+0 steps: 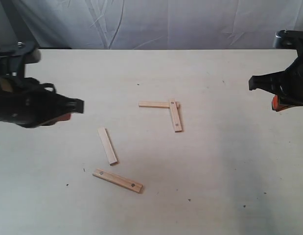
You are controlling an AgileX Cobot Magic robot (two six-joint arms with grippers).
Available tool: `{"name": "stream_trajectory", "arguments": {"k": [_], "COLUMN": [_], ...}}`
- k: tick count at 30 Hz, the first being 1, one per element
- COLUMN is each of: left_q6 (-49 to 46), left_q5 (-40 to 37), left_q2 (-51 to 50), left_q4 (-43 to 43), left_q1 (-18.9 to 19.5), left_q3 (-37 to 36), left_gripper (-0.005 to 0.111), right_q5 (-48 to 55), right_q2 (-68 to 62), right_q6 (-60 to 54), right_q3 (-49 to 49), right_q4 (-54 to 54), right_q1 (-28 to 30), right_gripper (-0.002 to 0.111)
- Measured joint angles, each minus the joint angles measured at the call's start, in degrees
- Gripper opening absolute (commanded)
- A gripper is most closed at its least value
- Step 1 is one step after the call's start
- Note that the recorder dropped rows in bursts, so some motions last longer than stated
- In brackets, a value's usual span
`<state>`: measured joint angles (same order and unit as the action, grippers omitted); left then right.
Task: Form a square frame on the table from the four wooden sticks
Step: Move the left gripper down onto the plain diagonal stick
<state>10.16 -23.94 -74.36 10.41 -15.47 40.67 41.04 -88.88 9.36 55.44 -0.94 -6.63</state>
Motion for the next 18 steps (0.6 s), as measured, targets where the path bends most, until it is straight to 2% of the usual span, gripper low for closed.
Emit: {"name": "stream_trajectory", "arguments": {"k": [4, 8, 11, 16, 18], "left_q6": [17.04, 33.03, 38.27, 42.21, 43.13], "left_q5": [1.18, 0.21, 0.10, -0.13, -0.13], "left_q2": [-8.33, -16.60, -21.23, -25.86, -27.06], "left_q4": [-13.09, -26.75, -28.82, -28.82, -28.82], "left_q1": [-7.66, -12.19, -13.60, -13.99, -13.99], "left_q3": [4.72, 8.55, 10.43, 11.20, 11.20], "left_gripper": [0.000, 0.006, 0.018, 0.047, 0.053], "right_q5": [0.00, -0.23, -0.46, -0.48, -0.71], "right_q2": [0.00, 0.00, 0.00, 0.00, 0.00], "right_q6": [0.00, 0.00, 0.00, 0.00, 0.00], "right_q3": [0.00, 0.00, 0.00, 0.00, 0.00], "right_q4": [0.00, -0.26, -0.67, -1.02, -1.11], "right_q1": [0.00, 0.00, 0.00, 0.00, 0.00], "right_gripper": [0.000, 0.000, 0.000, 0.000, 0.000]}}
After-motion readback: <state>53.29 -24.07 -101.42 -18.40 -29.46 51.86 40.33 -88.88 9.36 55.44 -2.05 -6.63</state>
